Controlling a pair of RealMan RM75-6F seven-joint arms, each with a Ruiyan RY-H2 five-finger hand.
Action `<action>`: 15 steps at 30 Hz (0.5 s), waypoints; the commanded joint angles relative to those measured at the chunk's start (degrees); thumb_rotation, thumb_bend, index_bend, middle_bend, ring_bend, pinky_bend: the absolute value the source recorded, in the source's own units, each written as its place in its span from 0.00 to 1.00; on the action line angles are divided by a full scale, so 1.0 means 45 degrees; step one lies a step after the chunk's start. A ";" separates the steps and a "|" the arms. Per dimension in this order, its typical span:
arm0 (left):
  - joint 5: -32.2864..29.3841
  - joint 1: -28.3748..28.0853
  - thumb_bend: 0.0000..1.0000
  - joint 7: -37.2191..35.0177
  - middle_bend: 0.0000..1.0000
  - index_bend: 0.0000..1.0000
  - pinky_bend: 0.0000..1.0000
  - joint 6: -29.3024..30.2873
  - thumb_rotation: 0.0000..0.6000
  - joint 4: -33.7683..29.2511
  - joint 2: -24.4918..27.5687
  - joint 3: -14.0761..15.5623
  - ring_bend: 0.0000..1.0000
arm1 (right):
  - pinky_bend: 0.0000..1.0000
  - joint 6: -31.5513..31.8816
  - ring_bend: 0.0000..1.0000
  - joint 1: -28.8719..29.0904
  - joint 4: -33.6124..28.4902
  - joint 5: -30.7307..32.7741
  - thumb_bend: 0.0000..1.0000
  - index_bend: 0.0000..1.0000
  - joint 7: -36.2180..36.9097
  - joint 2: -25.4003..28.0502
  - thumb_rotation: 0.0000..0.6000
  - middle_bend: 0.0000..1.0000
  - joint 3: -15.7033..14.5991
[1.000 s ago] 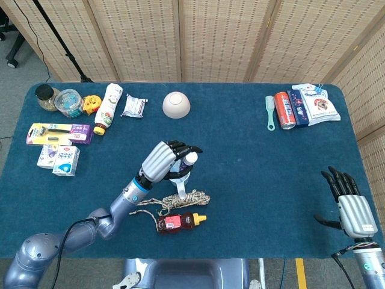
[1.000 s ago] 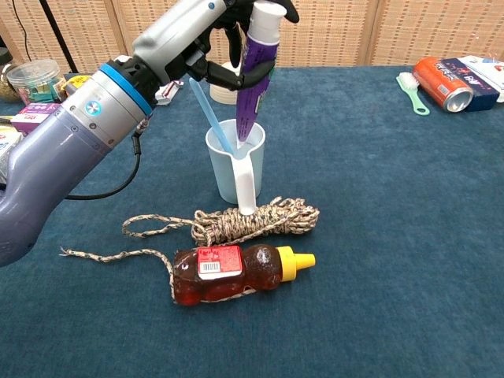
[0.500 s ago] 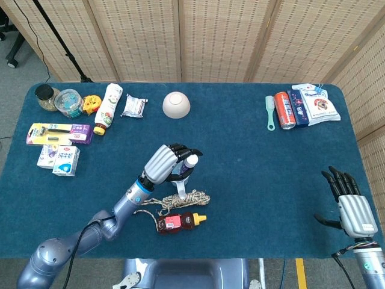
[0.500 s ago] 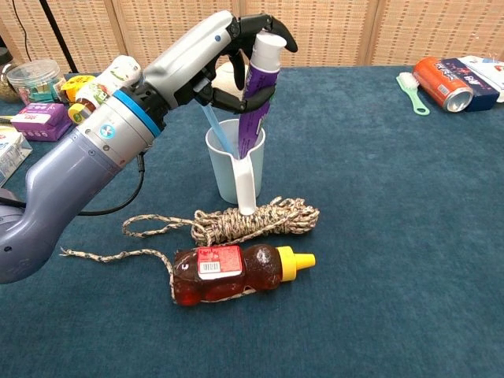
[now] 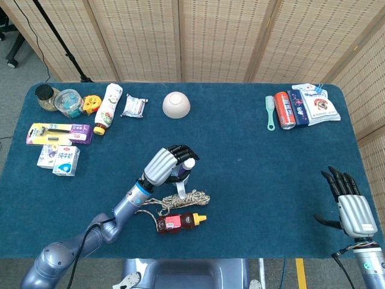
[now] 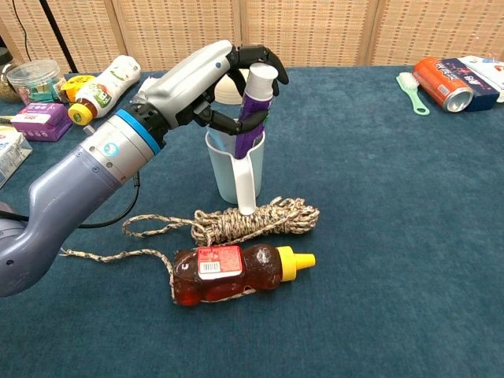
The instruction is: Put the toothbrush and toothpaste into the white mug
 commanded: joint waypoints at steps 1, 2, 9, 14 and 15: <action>0.0002 0.0010 0.40 -0.0065 0.28 0.57 0.36 -0.0029 1.00 0.0087 -0.0054 0.0057 0.20 | 0.00 0.0005 0.00 -0.0002 0.0000 0.0001 0.00 0.00 -0.0005 0.0001 1.00 0.00 0.0001; 0.0032 0.0004 0.40 -0.0164 0.24 0.52 0.35 -0.0046 1.00 0.0090 -0.0039 0.0105 0.17 | 0.00 0.0004 0.00 -0.0002 0.0005 0.0002 0.00 0.00 -0.0006 -0.0002 1.00 0.00 0.0002; 0.0155 0.0035 0.37 -0.0510 0.07 0.22 0.28 0.0079 1.00 0.0127 0.0162 0.0280 0.08 | 0.00 -0.0003 0.00 0.0003 0.0002 -0.0011 0.00 0.00 0.0007 0.0001 1.00 0.00 -0.0005; 0.0296 0.0149 0.32 -0.0692 0.00 0.01 0.23 0.0206 1.00 -0.0060 0.0566 0.0488 0.00 | 0.00 0.0058 0.00 -0.0020 -0.0044 -0.0036 0.00 0.00 0.0012 0.0025 1.00 0.00 -0.0006; 0.0291 0.0177 0.32 -0.0728 0.00 0.00 0.23 0.0275 1.00 -0.0153 0.0651 0.0481 0.00 | 0.00 0.0060 0.00 -0.0021 -0.0052 -0.0041 0.00 0.00 0.0008 0.0029 1.00 0.00 -0.0009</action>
